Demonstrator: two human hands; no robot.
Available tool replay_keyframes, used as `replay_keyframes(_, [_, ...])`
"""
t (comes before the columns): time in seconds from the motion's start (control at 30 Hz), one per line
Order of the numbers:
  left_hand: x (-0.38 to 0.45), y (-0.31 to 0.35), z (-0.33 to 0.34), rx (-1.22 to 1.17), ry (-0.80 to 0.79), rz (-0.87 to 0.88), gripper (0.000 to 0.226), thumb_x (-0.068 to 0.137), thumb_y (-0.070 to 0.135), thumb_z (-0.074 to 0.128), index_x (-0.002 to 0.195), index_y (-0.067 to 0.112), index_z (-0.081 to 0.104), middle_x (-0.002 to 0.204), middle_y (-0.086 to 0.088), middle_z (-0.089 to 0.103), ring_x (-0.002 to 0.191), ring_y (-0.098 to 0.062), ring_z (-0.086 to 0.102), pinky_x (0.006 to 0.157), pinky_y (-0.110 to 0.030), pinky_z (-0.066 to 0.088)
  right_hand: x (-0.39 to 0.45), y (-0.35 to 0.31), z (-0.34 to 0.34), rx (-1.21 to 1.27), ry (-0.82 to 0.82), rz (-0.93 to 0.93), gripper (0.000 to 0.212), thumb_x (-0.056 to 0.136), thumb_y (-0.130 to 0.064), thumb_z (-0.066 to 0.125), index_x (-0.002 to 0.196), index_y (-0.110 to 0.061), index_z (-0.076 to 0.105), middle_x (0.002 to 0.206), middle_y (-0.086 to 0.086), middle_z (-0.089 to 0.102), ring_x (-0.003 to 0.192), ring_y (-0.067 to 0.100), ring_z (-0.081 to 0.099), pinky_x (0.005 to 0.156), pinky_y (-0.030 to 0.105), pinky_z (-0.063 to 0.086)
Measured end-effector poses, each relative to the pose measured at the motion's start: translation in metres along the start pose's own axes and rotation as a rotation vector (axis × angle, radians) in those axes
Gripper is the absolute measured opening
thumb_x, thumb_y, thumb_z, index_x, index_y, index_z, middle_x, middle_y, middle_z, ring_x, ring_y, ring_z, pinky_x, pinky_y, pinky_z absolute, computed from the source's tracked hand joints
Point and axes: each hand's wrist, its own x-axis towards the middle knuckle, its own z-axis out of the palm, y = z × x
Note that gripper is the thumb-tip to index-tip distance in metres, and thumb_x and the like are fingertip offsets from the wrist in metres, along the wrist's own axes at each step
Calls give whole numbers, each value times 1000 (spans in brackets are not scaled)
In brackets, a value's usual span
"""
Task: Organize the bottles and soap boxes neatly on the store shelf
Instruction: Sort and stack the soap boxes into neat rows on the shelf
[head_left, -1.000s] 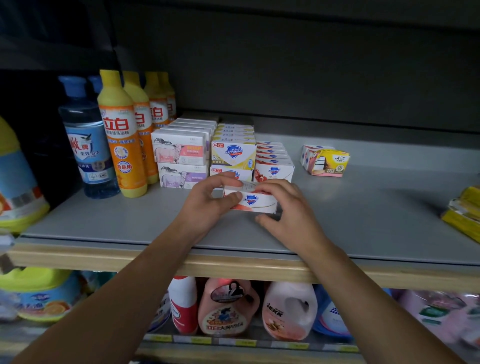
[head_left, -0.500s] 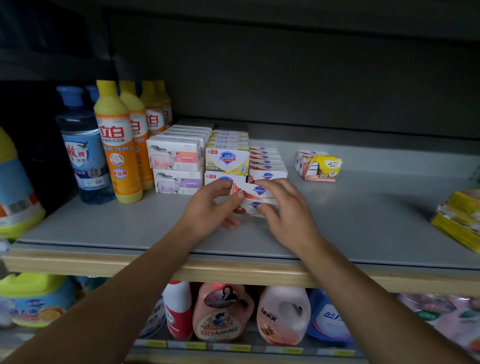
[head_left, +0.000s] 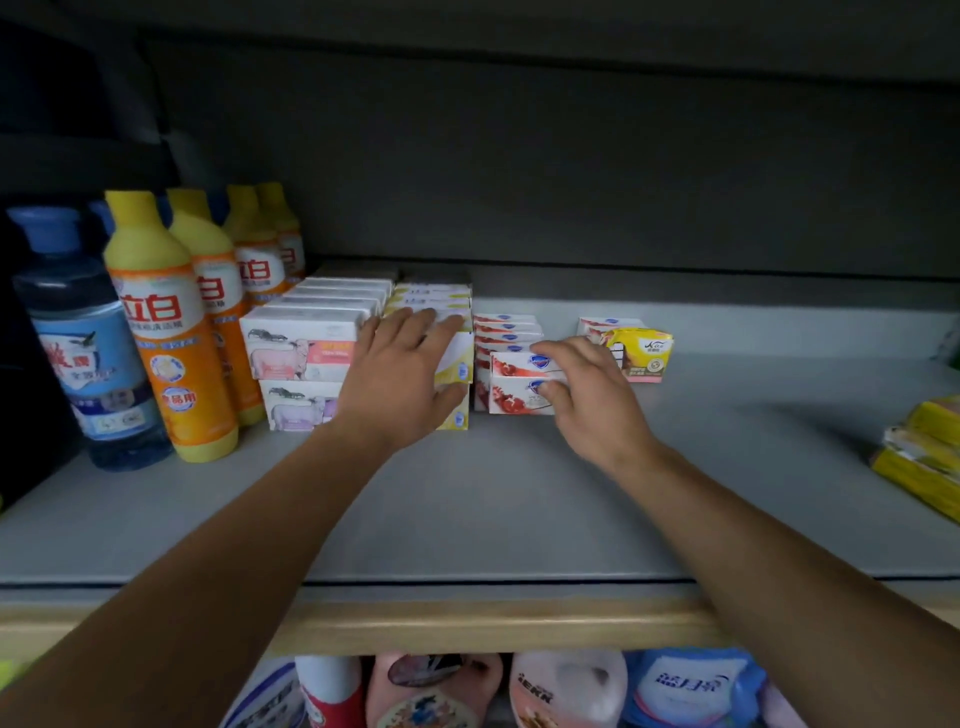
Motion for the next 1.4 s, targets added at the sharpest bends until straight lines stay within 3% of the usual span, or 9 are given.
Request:
replay_keyframes(0.13, [-1, 1, 11, -42, 97, -13, 66, 84, 44, 62, 144, 23, 43, 143, -7, 46, 134, -33, 37, 117, -51, 18, 8, 5, 16, -79, -46, -40, 40, 89, -18, 66, 129, -17, 61, 124, 2, 60, 118, 25, 45, 102, 30, 33])
replay_keyframes(0.3, [1, 4, 16, -106, 172, -20, 58, 87, 48, 53, 137, 17, 54, 135, -10, 53, 128, -34, 44, 113, -52, 25, 5, 13, 31, -62, 8, -59, 33, 87, -17, 71, 120, -13, 69, 116, 8, 62, 110, 32, 53, 101, 36, 40])
replay_keyframes(0.5, [1, 5, 13, -125, 155, -31, 60, 90, 53, 44, 138, 17, 53, 137, -9, 52, 130, -32, 43, 112, -51, 25, 6, 13, 32, -52, 1, -65, 36, 87, -20, 70, 123, -15, 68, 116, 6, 62, 112, 30, 52, 100, 34, 39])
replay_keyframes(0.63, [0, 7, 12, -118, 149, -39, 61, 91, 54, 41, 137, 16, 53, 136, -9, 52, 129, -33, 43, 112, -51, 26, 13, 22, 18, 23, -2, 21, 38, 91, -33, 63, 127, -22, 63, 125, 1, 59, 121, 22, 47, 101, 25, 32])
replay_keyframes(0.77, [1, 9, 15, -103, 168, -54, 57, 91, 50, 46, 135, 15, 54, 135, -10, 54, 128, -34, 44, 111, -53, 26, 32, 57, -6, -9, 101, 163, 40, 90, -31, 59, 127, -19, 62, 128, 7, 59, 123, 28, 50, 105, 33, 39])
replay_keyframes(0.9, [1, 9, 18, -108, 187, -55, 60, 91, 53, 40, 134, 15, 55, 134, -9, 54, 128, -34, 44, 110, -54, 27, 46, 99, -13, -248, -7, 293, 56, 87, -33, 62, 140, -18, 49, 138, 11, 50, 126, 35, 42, 104, 38, 36])
replay_keyframes(1.07, [3, 8, 20, -120, 211, -60, 58, 91, 53, 42, 132, 15, 57, 133, -9, 55, 128, -34, 45, 110, -53, 27, 68, 131, -8, -443, -198, 301, 70, 86, -27, 63, 150, -17, 34, 146, 12, 44, 134, 35, 38, 113, 40, 29])
replay_keyframes(1.23, [3, 7, 24, -129, 240, -42, 55, 91, 51, 45, 131, 14, 58, 132, -9, 55, 127, -34, 46, 108, -53, 29, 61, 132, -4, -573, -117, 255, 53, 80, -12, 67, 131, -7, 54, 121, 19, 54, 109, 39, 50, 94, 40, 41])
replay_keyframes(1.4, [2, 6, 25, -97, 256, -21, 56, 90, 49, 47, 132, 13, 56, 133, -11, 55, 127, -36, 45, 109, -56, 29, 41, 114, -29, -478, -100, 244, 41, 87, -16, 63, 127, -7, 57, 118, 17, 51, 107, 37, 48, 89, 40, 43])
